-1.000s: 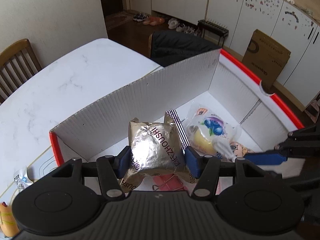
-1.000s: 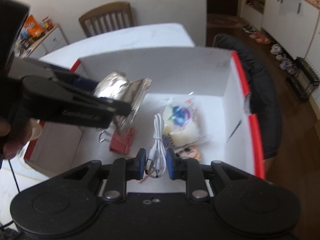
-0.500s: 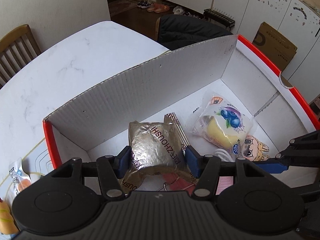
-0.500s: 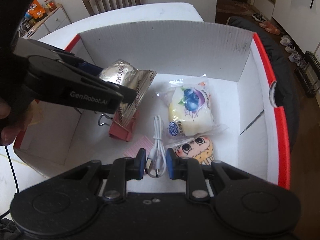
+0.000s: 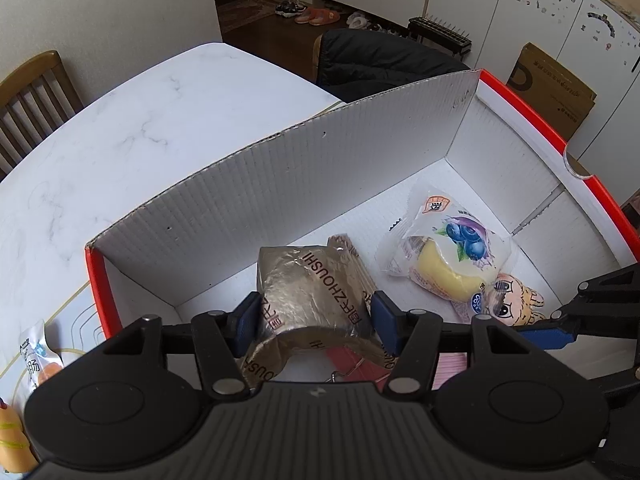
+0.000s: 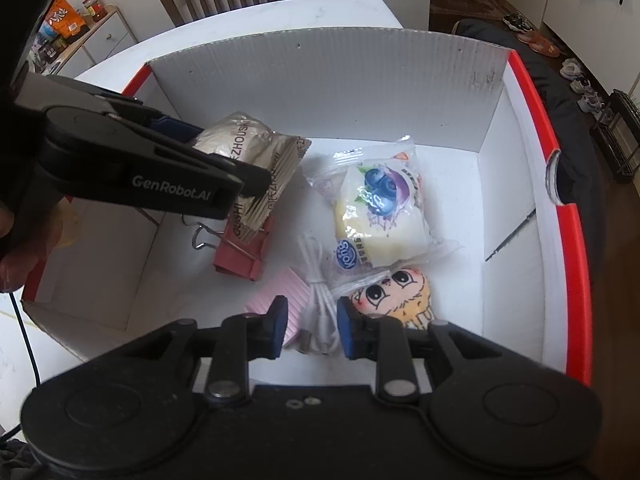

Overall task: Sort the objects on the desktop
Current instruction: 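Lower both tools into the box and open them to release the items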

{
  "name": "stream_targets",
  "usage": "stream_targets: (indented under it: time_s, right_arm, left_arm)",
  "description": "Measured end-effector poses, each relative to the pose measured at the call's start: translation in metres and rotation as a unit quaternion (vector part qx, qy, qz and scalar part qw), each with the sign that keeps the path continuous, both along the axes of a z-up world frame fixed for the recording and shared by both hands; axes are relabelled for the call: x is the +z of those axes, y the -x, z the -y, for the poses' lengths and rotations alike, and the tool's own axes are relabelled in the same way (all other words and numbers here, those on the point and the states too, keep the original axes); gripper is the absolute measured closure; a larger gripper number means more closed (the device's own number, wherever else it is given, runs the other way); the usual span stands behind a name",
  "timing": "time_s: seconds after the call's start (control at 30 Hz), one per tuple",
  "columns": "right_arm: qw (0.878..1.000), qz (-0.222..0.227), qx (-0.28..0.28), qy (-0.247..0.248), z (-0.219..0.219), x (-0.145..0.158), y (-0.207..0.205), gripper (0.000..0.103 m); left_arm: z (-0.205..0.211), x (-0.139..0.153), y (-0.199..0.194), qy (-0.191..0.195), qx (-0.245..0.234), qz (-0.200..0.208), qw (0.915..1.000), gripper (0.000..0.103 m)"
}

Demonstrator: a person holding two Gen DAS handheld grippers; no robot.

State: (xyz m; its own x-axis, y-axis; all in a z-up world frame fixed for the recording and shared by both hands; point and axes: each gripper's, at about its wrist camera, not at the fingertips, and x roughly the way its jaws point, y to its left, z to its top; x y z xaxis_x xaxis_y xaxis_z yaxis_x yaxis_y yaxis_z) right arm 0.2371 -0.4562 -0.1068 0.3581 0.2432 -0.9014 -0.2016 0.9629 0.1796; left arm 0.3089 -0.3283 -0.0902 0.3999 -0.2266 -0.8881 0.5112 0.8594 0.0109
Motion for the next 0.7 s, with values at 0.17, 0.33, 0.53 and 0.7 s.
stream_targets:
  time_s: [0.17, 0.33, 0.53, 0.7]
  right_arm:
    - [1.0, 0.005, -0.005, -0.003, 0.003, 0.003, 0.0, 0.068]
    - [1.0, 0.016, -0.009, -0.011, 0.006, 0.01, 0.003, 0.059]
    - [0.999, 0.037, -0.009, -0.017, 0.008, 0.024, 0.01, 0.053]
    - [0.999, 0.051, -0.005, -0.017, 0.008, 0.035, 0.017, 0.052]
  left_arm:
    - [0.001, 0.004, 0.002, 0.002, -0.003, 0.005, 1.0, 0.038]
    - [0.0, 0.01, 0.008, 0.008, -0.004, 0.015, 0.9998, 0.035]
    - [-0.006, 0.028, 0.021, 0.031, 0.0, 0.034, 0.9989, 0.035]
    - [-0.012, 0.042, 0.034, 0.051, 0.007, 0.053, 0.9973, 0.035]
